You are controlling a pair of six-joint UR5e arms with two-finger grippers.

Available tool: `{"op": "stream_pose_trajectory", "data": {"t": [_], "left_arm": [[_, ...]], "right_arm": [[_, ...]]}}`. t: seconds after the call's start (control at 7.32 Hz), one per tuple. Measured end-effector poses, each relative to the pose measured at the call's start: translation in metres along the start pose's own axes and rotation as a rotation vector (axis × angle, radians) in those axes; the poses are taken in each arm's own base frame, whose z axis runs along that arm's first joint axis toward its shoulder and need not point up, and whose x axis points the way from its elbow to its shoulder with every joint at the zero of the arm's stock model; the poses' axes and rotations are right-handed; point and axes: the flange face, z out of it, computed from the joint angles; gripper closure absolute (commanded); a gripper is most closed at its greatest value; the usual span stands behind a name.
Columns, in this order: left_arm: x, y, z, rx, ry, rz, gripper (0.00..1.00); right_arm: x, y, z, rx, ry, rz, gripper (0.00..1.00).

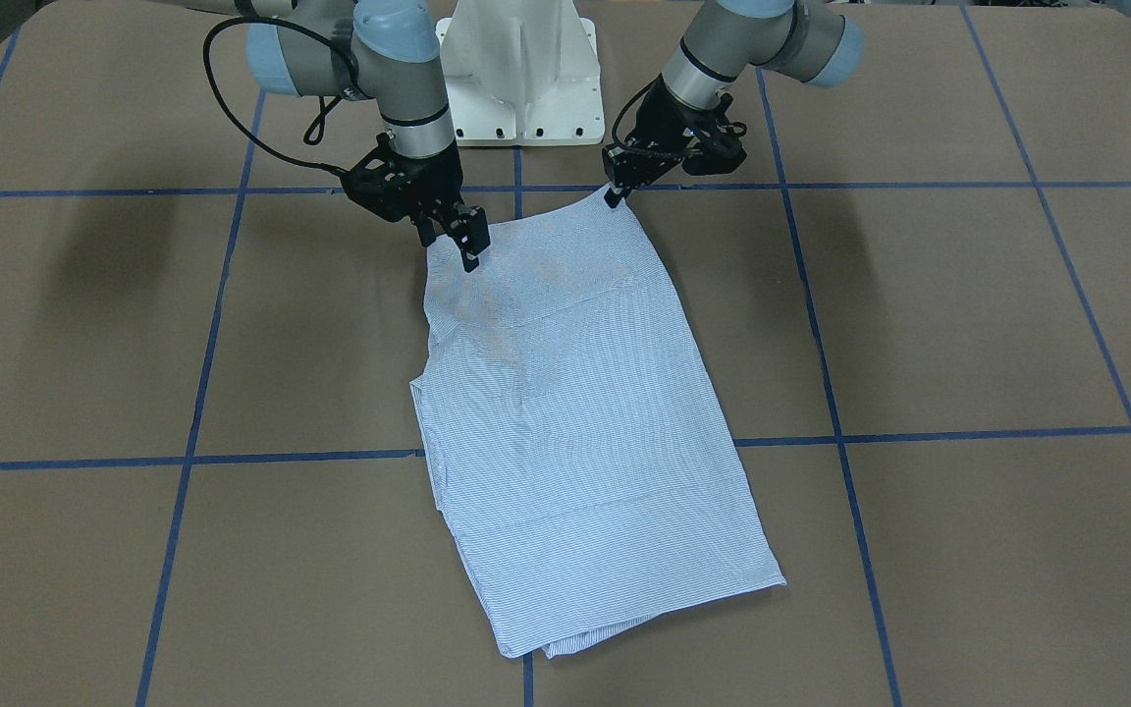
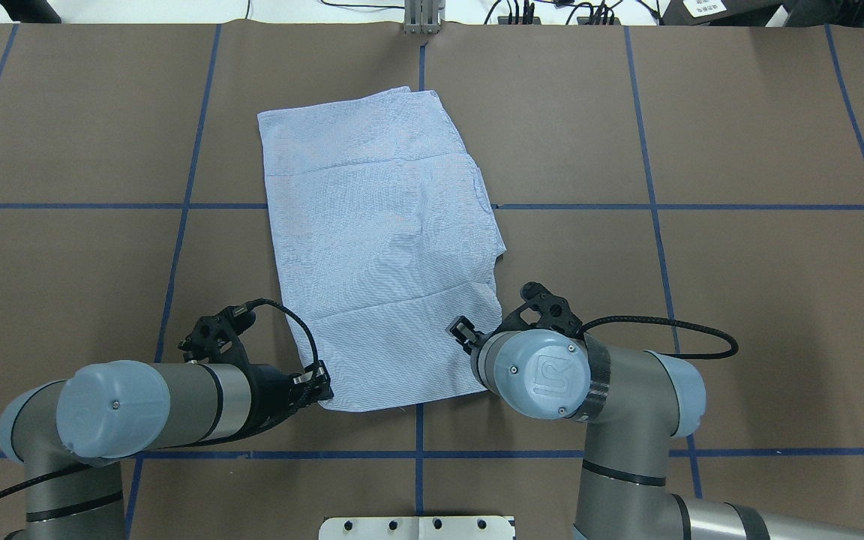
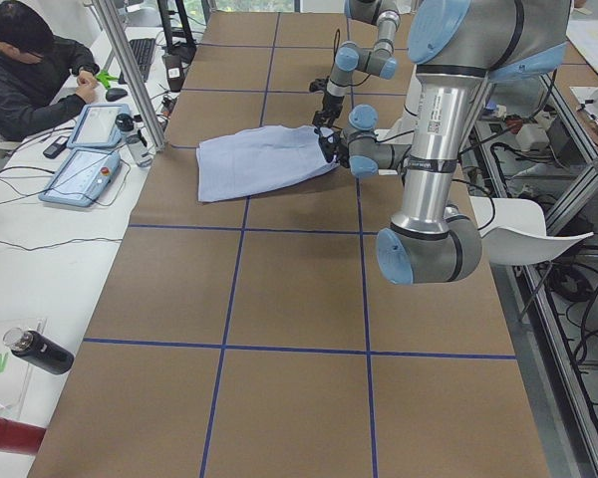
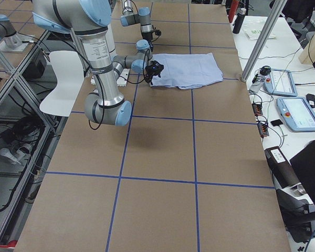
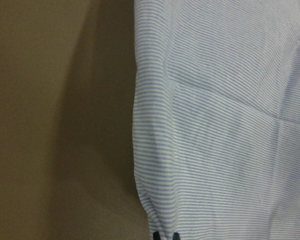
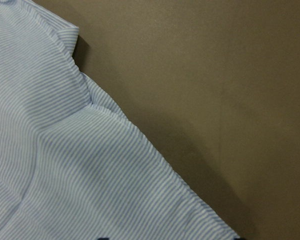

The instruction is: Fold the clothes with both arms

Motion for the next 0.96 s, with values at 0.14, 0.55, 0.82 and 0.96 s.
{"op": "stream_pose_trajectory", "data": {"t": [0.14,0.55,0.82,0.96], "left_arm": [[0.0,0.0,0.0,0.0,0.0,0.0,1.0],[0.0,0.0,0.0,0.0,-0.001,0.0,1.0],[-0.001,0.0,0.0,0.0,-0.001,0.0,1.0],[0.0,0.0,0.0,0.0,-0.001,0.0,1.0]], "right_arm": [[0.001,0.003,0.002,0.003,0.003,0.002,0.13],[0.004,0.011,0.005,0.012,0.017,-0.001,0.13],[0.004,0.014,0.005,0.023,0.035,-0.005,0.15],[0.004,0.016,0.005,0.024,0.038,-0.006,0.17]]}}
